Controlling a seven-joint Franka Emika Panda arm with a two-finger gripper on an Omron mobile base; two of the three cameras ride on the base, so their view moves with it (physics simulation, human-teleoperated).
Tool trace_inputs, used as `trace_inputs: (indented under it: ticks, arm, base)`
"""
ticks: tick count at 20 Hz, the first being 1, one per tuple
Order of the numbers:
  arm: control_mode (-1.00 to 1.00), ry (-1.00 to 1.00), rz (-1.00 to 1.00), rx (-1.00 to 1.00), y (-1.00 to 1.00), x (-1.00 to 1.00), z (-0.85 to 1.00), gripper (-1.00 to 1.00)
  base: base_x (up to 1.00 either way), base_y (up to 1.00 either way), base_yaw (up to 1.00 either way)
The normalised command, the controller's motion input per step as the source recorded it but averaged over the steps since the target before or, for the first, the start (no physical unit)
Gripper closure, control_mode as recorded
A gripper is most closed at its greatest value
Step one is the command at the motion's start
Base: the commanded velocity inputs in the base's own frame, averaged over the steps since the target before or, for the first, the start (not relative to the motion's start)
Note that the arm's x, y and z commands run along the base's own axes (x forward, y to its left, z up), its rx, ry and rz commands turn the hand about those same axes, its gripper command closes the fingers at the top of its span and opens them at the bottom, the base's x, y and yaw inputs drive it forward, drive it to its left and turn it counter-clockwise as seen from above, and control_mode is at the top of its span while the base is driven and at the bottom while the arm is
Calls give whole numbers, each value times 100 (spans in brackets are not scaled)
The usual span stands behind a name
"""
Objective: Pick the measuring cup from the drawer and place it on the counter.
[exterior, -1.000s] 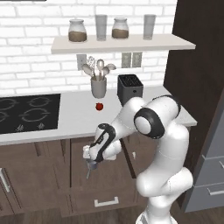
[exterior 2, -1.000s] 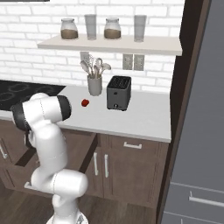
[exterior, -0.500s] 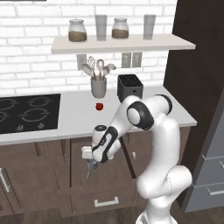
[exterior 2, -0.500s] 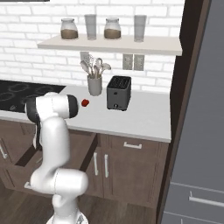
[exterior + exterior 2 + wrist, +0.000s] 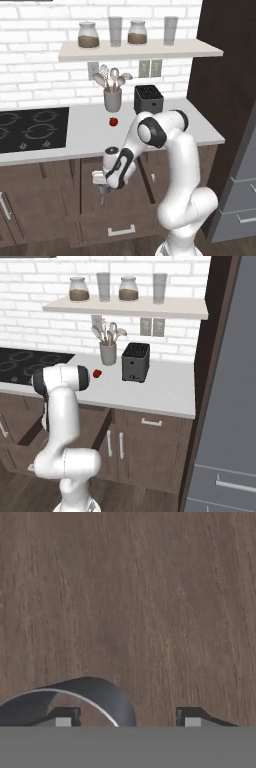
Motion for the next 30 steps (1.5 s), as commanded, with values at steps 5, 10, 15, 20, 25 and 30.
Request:
trace_inputs:
  ticks: [5, 10, 15, 20, 25, 30]
  arm:
    - [-100, -5, 0, 0, -5, -40, 7, 100]
    - [-100, -9, 0, 4, 0, -4, 73, 100]
    - [-100, -1, -1, 6, -5, -11, 100, 100]
    - [-100, 0, -3, 2, -7, -2, 100, 100]
    - [-100, 0, -1, 0, 0, 0, 100, 100]
    - [-100, 2, 0, 0, 0, 22, 100, 100]
  base:
    - [0, 0, 0]
    - [0, 0, 0]
    - [0, 0, 0]
    - [0, 0, 0]
    - [0, 0, 0]
    - [0, 0, 0]
